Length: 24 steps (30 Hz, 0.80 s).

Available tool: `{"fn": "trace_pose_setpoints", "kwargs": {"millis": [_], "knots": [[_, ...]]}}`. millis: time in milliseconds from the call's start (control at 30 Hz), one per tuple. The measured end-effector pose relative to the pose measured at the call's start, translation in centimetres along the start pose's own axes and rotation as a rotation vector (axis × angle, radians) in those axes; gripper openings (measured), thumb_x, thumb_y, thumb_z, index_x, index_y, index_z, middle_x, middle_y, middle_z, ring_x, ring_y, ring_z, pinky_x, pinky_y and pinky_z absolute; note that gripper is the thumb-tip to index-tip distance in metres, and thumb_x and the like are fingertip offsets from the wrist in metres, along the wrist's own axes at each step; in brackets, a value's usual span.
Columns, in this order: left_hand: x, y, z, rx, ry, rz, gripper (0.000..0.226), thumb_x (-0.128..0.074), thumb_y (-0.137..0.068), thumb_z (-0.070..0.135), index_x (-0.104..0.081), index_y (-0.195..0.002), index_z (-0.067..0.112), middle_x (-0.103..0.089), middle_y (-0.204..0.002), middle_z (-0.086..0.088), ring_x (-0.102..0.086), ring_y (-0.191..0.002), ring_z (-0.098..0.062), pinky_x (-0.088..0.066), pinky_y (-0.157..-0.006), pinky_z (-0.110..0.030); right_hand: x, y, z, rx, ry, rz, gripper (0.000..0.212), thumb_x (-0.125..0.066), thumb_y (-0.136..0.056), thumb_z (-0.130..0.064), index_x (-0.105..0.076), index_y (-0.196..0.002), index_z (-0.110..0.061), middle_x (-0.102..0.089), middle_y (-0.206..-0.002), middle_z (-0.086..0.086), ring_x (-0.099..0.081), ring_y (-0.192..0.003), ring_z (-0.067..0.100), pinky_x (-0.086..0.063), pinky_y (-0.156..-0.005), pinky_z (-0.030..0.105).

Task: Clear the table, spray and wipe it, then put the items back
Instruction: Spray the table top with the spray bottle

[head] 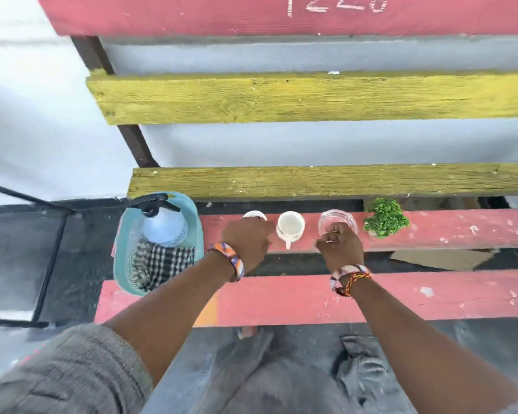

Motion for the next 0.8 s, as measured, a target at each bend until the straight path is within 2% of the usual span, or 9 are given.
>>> {"fn": "trace_pose_setpoints", "kwargs": {"millis": [100,167,233,300,433,500,567,700,800], "knots": [[3.1,3.3,-4.2,0.107,0.057,0.123,0.023,-0.044,-0.090,0.024,-0.058,-0.108,0.020,-0.063,-0.109,-0.009,-0.059,-0.103,-0.032,-0.046,-0.074,-0.036,-5.0,1.8,-5.2,0.087,-0.087,-0.132,0.030,-0.071,-0.072,-0.005,-0.056,-0.098,-0.010,-0.058,-0.074,-0.004,-0.055,-0.064,0.010,-0.037,-0.046,0.005],[4.7,5.5,-7.2,0.179,0.138,0.235,0.021,-0.045,-0.089,0.022,-0.061,-0.101,0.016,-0.065,-0.100,-0.012,-0.061,-0.095,-0.034,-0.048,-0.071,-0.038,-8.5,3.5,-8.3,0.137,-0.143,-0.224,0.038,-0.071,-0.073,-0.005,-0.053,-0.107,-0.008,-0.057,-0.073,-0.004,-0.053,-0.061,0.004,-0.038,-0.046,0.003],[6.2,7.5,-10.4,0.220,0.219,0.396,0.023,-0.044,-0.087,0.021,-0.063,-0.096,0.013,-0.068,-0.095,-0.013,-0.062,-0.089,-0.035,-0.050,-0.068,-0.039,-12.1,5.3,-11.0,0.202,-0.142,-0.312,0.052,-0.072,-0.075,-0.012,-0.047,-0.120,-0.009,-0.055,-0.079,-0.007,-0.054,-0.067,0.006,-0.043,-0.059,0.011],[7.2,9.4,-14.1,0.279,0.276,0.540,0.024,-0.043,-0.084,0.022,-0.064,-0.092,0.012,-0.069,-0.090,-0.012,-0.063,-0.083,-0.036,-0.051,-0.065,-0.042,-16.0,7.0,-13.0,0.247,-0.094,-0.385,0.069,-0.074,-0.075,-0.020,-0.037,-0.133,-0.011,-0.054,-0.101,-0.004,-0.053,-0.091,0.012,-0.041,-0.077,0.022],[6.7,11.4,-22.6,0.454,0.362,0.600,0.031,-0.040,-0.080,0.025,-0.064,-0.094,0.012,-0.070,-0.093,-0.013,-0.063,-0.085,-0.036,-0.052,-0.068,-0.043,-23.7,9.0,-15.4,0.218,-0.083,-0.389,0.092,-0.077,-0.072,-0.020,-0.020,-0.143,-0.009,-0.034,-0.144,0.008,-0.034,-0.132,0.022,-0.031,-0.106,0.030],[5.4,11.7,-26.9,0.520,0.379,0.520,0.023,-0.047,-0.083,0.018,-0.065,-0.096,0.013,-0.069,-0.093,-0.015,-0.063,-0.085,-0.037,-0.052,-0.070,-0.044,-27.5,9.2,-16.2,0.098,-0.050,-0.326,0.110,-0.079,-0.069,-0.024,-0.003,-0.147,-0.007,-0.015,-0.153,0.012,-0.021,-0.139,0.027,-0.024,-0.112,0.035],[3.9,11.5,-29.7,0.517,0.384,0.418,0.018,-0.052,-0.083,0.013,-0.065,-0.096,0.014,-0.069,-0.093,-0.015,-0.063,-0.086,-0.037,-0.052,-0.070,-0.043,-30.0,9.0,-16.9,-0.041,-0.073,-0.197,0.119,-0.081,-0.066,-0.025,0.005,-0.146,-0.003,-0.006,-0.154,0.015,-0.017,-0.140,0.029,-0.023,-0.111,0.033],[2.2,10.8,-33.5,0.432,0.386,0.283,0.019,-0.049,-0.084,0.013,-0.064,-0.093,0.016,-0.069,-0.090,-0.011,-0.062,-0.085,-0.035,-0.052,-0.067,-0.039,-33.1,7.1,-17.4,-0.287,-0.252,0.131,0.113,-0.083,-0.063,-0.022,-0.007,-0.144,-0.003,-0.022,-0.150,0.017,-0.028,-0.136,0.033,-0.027,-0.108,0.034],[1.7,11.0,-35.4,0.364,0.390,0.218,0.023,-0.046,-0.085,0.015,-0.064,-0.099,0.019,-0.069,-0.096,-0.007,-0.063,-0.088,-0.033,-0.052,-0.069,-0.037,-33.9,6.5,-17.7,-0.321,-0.330,0.265,0.103,-0.080,-0.066,-0.011,-0.012,-0.143,-0.005,-0.035,-0.144,0.017,-0.040,-0.129,0.032,-0.036,-0.103,0.035]]}}
Point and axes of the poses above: each hand's wrist, its own y-axis away from the middle knuckle, its own x-axis out of the back of the hand, z = x × y, the point moved 3 cm from there along -y, towards the middle knuckle
